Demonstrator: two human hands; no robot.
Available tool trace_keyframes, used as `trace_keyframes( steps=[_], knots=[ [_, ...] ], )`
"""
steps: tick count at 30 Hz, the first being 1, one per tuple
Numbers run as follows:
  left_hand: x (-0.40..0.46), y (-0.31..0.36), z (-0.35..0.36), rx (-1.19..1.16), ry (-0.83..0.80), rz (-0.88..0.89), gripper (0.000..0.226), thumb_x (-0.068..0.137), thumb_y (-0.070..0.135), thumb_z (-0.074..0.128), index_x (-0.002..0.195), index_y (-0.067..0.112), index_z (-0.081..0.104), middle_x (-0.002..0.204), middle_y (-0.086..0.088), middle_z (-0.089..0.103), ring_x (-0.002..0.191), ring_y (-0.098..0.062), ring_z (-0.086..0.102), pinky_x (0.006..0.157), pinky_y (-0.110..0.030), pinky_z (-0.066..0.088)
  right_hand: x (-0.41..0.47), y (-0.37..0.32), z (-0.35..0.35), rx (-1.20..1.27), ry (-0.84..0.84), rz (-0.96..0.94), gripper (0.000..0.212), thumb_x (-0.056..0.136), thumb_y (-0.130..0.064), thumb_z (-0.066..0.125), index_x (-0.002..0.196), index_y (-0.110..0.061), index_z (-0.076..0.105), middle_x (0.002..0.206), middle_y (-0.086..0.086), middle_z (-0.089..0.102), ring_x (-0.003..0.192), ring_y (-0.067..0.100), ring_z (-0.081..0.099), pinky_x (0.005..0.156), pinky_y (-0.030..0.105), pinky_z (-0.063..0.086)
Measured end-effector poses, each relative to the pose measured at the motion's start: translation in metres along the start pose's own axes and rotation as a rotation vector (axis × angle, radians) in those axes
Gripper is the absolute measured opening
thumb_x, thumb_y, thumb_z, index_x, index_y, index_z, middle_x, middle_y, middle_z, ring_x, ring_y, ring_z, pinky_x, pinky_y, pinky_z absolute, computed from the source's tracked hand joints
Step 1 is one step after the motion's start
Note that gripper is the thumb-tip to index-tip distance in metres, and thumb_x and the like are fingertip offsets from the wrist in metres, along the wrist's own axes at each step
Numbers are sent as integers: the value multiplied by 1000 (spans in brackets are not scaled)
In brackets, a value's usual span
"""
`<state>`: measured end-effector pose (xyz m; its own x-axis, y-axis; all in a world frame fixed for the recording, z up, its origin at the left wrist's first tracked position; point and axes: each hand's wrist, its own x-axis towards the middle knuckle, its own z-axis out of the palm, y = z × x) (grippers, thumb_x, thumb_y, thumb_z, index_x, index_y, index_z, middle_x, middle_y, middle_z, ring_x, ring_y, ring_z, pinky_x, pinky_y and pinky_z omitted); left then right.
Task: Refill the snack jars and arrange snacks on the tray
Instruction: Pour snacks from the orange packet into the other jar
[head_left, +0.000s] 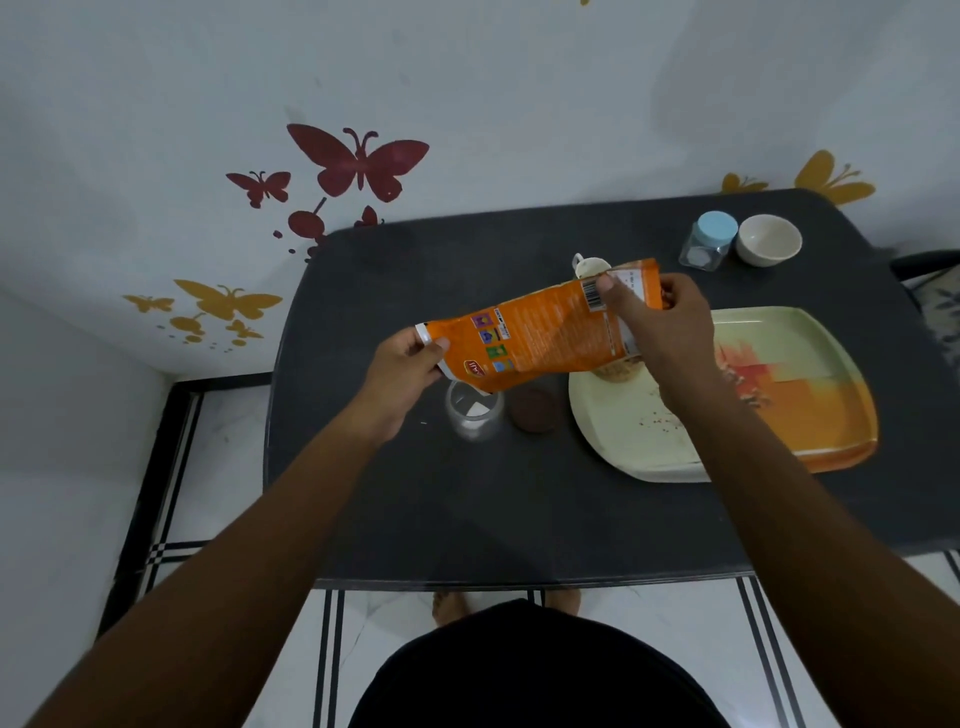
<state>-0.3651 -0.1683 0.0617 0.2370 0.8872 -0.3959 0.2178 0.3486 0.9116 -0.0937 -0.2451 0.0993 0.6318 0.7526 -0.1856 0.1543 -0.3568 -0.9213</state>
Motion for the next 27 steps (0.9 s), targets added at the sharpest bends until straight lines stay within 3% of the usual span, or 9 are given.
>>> trace_keyframes(
  steps=[5,11,19,23,27],
  knots=[
    [-2,0,2,11,-21,11,26,108,24,51,133,18,53,126,2,67,115,-14,67,96,-29,55,-6,-6,0,-10,24,-37,68,77,-64,76,130,-26,55,122,-6,63,109,12,63,91,37,56],
    [-6,1,1,-19,-34,-12,17,108,24,50,125,25,53,121,6,67,106,-7,70,75,-16,56,-8,-11,-4,-13,10,-46,69,78,-63,76,131,-24,56,123,-4,64,111,14,64,94,44,58],
    [-7,3,0,-70,-65,-44,28,109,20,47,136,15,48,130,-3,64,119,-17,65,99,-31,53,-12,-10,-3,-7,20,-69,70,75,-68,75,129,-28,56,120,-8,64,107,11,64,89,35,57],
    [-6,1,0,-98,-82,-51,31,110,17,46,140,11,47,133,-7,64,123,-20,64,105,-36,51,-12,-10,-1,-9,42,-87,66,76,-68,74,126,-29,58,114,-11,64,102,8,65,86,32,56],
    [-5,-3,-1,-113,-94,-54,20,109,19,47,129,19,52,130,-4,66,119,-16,67,104,-34,52,-12,-8,1,-25,40,-104,66,77,-68,73,128,-29,56,115,-12,63,102,7,64,85,31,56]
  ],
)
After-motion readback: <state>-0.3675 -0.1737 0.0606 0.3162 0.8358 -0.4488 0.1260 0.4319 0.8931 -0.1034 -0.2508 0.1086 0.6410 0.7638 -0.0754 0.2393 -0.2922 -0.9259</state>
